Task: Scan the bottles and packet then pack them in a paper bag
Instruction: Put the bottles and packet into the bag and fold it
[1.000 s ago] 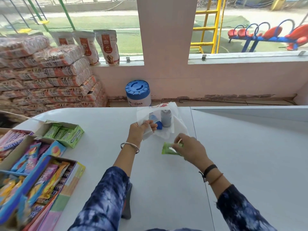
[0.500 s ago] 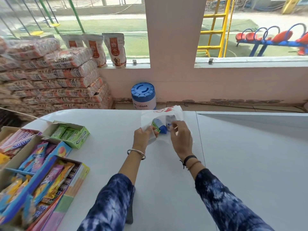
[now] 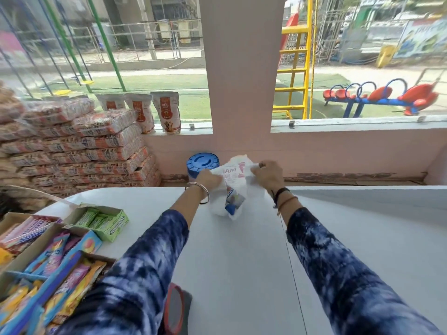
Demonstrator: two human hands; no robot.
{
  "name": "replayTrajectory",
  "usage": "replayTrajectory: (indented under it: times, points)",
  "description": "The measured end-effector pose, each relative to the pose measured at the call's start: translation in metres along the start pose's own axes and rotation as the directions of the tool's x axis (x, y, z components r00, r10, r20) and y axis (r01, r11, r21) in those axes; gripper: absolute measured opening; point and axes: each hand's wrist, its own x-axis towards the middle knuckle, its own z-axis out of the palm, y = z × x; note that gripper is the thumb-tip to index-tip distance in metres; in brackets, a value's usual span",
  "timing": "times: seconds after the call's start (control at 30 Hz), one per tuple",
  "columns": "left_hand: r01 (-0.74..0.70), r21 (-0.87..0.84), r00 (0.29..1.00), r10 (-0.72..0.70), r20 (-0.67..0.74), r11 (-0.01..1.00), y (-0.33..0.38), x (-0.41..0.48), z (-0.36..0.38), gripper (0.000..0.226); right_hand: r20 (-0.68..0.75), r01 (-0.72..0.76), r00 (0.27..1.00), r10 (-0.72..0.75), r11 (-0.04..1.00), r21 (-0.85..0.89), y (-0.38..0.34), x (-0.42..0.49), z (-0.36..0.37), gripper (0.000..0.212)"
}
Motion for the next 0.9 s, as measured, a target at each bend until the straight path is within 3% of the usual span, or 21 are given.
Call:
replayTrajectory:
  times: [0.17, 0.27, 0.47, 0.53, 0.63, 0.73, 0.77, 0.83, 0.9]
  points:
    - [-0.136, -0.380, 0.991, 0.130, -0.042, 0.915, 0.089, 0.012, -0.056, 0.012, -0.131, 0.085, 0.990, -0.056, 0.970, 0.227, -0.084, 0.051, -0.041, 0.015]
    - [-0.172, -0.317, 0.985, 0.157, -0.073, 0.933, 0.121, 0.018, -0.068, 0.018, -0.118, 0.082, 0.992, -0.053, 0.963, 0.257, -0.107, 0.071, -0.050, 0.026]
    - [-0.289, -0.173, 0.944, 0.250, -0.216, 0.942, 0.125, 0.024, -0.066, 0.034, -0.134, 0.174, 0.982, -0.131, 0.899, 0.401, -0.115, 0.069, -0.061, 0.009]
    - [-0.308, -0.219, 0.934, 0.250, -0.256, 0.926, 0.120, 0.008, -0.058, 0.034, -0.110, 0.157, 0.987, -0.119, 0.871, 0.465, -0.108, 0.054, -0.063, 0.024]
    - [-0.249, -0.279, 0.950, 0.177, -0.259, 0.927, 0.096, -0.020, -0.036, 0.031, -0.003, 0.072, 0.997, -0.074, 0.948, 0.311, -0.083, 0.021, -0.060, 0.045]
    - [-0.216, -0.233, 0.947, 0.146, -0.285, 0.948, 0.047, -0.052, 0.003, 0.023, 0.169, 0.022, 0.985, -0.028, 0.999, 0.039, -0.035, -0.013, -0.043, 0.024]
    - [-0.200, -0.189, 0.955, 0.148, -0.255, 0.961, 0.028, -0.059, 0.016, 0.023, 0.226, 0.007, 0.974, 0.005, 0.999, -0.051, -0.019, -0.024, -0.037, 0.013]
    - [-0.101, -0.011, 0.986, 0.099, -0.134, 0.995, -0.014, -0.076, 0.042, 0.031, 0.321, -0.033, 0.940, 0.116, 0.967, -0.252, 0.016, -0.049, -0.021, 0.023]
    - [0.009, 0.255, 1.000, -0.010, 0.005, 0.967, -0.055, -0.085, 0.066, 0.034, 0.403, -0.070, 0.883, 0.240, 0.916, -0.394, 0.047, -0.073, -0.007, 0.028]
